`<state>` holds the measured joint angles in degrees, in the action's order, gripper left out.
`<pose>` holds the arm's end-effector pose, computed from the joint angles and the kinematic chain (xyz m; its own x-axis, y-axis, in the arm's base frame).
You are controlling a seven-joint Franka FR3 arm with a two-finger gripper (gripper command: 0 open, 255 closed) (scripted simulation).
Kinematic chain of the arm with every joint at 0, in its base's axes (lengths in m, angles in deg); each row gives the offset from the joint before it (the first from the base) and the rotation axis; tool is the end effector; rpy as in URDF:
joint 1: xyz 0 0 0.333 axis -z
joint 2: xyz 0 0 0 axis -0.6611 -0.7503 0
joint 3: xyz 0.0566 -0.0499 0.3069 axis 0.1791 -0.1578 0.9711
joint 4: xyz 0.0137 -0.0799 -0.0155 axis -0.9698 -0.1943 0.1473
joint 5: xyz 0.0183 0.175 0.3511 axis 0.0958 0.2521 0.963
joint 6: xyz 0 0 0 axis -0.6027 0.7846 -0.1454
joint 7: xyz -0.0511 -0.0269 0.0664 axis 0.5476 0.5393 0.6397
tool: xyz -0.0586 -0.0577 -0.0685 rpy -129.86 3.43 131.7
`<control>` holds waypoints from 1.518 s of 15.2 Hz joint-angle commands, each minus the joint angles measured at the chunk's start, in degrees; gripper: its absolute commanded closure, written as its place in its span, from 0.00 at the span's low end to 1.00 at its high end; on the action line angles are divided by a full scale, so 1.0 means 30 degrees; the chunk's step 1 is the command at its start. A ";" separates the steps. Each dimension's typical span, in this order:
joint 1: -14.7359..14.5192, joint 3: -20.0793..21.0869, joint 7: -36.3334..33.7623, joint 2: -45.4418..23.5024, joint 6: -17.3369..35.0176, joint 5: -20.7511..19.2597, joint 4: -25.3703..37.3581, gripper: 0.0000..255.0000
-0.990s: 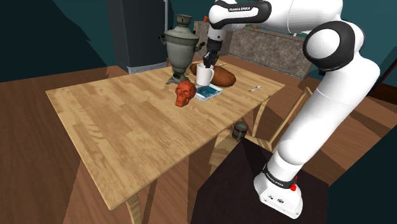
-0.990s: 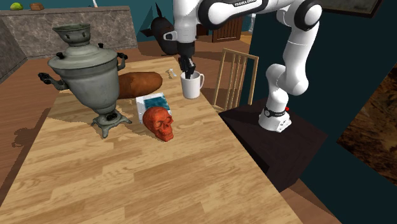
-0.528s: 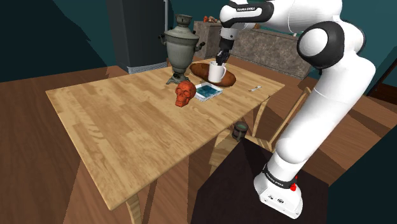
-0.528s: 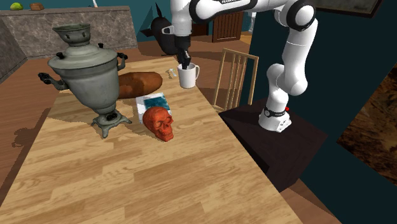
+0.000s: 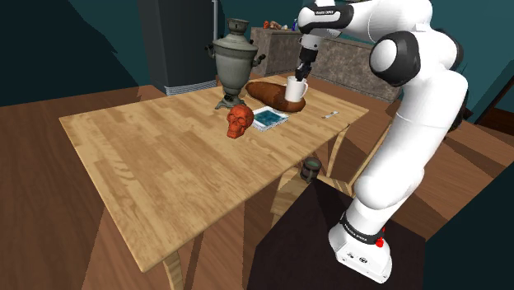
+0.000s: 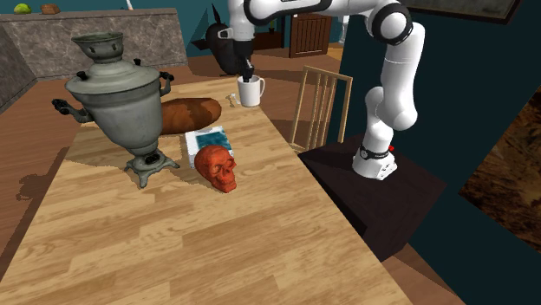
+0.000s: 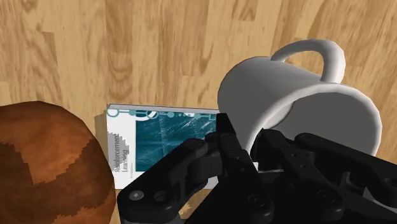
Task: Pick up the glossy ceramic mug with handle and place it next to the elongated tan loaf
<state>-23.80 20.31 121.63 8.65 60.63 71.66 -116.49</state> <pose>0.4896 -0.3268 0.5670 0.9985 0.0341 0.0434 0.0367 -0.9975 -0.0610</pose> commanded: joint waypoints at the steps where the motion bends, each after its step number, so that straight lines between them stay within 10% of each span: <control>1: 0.0578 -0.0424 0.1024 -0.0799 -0.0178 0.0289 0.0856 1.00; 12: 0.4811 -0.1802 0.5659 -0.6723 -0.3117 0.2613 0.8911 1.00; 23: 0.4269 -0.1761 0.5910 -0.6087 0.0059 0.2410 0.5092 1.00</control>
<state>-10.83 15.02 139.27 -9.84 59.76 78.94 -99.99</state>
